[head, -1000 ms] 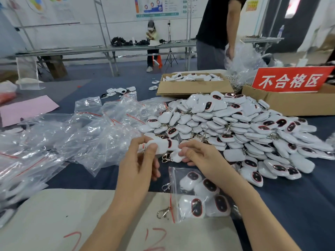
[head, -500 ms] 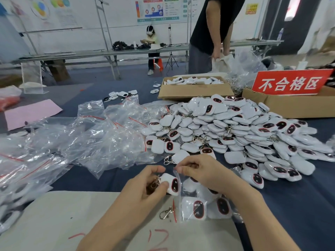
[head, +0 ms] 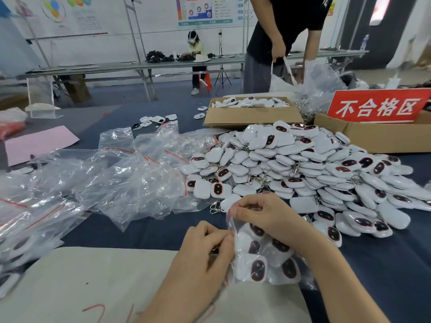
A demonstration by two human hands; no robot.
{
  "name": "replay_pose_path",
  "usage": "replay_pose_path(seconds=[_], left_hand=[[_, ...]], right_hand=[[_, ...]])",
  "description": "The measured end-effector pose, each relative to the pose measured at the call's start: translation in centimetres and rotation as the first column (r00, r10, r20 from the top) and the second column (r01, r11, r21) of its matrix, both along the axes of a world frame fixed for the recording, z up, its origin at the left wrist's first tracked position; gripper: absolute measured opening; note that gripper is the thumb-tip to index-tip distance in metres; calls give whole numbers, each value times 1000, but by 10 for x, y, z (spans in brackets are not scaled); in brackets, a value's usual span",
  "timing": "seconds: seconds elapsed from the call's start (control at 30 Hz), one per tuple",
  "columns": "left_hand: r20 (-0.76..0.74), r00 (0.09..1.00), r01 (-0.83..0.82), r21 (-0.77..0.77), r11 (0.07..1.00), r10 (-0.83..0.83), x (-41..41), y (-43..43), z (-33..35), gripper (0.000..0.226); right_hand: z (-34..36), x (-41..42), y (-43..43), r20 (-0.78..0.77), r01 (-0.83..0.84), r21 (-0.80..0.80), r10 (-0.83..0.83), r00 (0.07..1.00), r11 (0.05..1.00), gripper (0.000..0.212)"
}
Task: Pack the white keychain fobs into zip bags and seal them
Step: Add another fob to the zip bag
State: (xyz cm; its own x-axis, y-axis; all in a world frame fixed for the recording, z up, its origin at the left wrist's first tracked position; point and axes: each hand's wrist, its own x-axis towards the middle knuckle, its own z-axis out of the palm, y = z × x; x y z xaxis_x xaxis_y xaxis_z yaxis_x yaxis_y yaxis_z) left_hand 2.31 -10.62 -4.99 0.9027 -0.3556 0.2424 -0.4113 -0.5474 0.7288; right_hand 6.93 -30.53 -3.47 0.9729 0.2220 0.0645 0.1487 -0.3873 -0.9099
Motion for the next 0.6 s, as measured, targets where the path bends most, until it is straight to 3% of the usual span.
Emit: replay_pose_path(seconds=[0.17,0.23,0.33,0.4,0.5,0.6], left_hand=[[104,986,108,175,979,-127,2,2,-4,25],[36,997,69,59,996,-71,7,7,-4,26],[-30,989,-146,-162,976,143,20,15,-3,26],[47,980,-189,-84,978,193,34,15,-8,25],[86,986,-156,175,972,142,55,4,-8,43],[147,983,-169,475,864,111,72,-11,-5,56]], right_hand=[[-1,3,2,-23,-62,-172,59,998,983,10],[-1,2,0,-11,-57,-176,56,998,983,13],[0,5,-8,29,42,-69,-40,999,997,14],[-2,7,-13,57,154,-12,-153,987,988,9],[-11,11,-18,50,225,70,-228,972,972,16],[-16,13,-18,20,200,50,-201,979,979,16]])
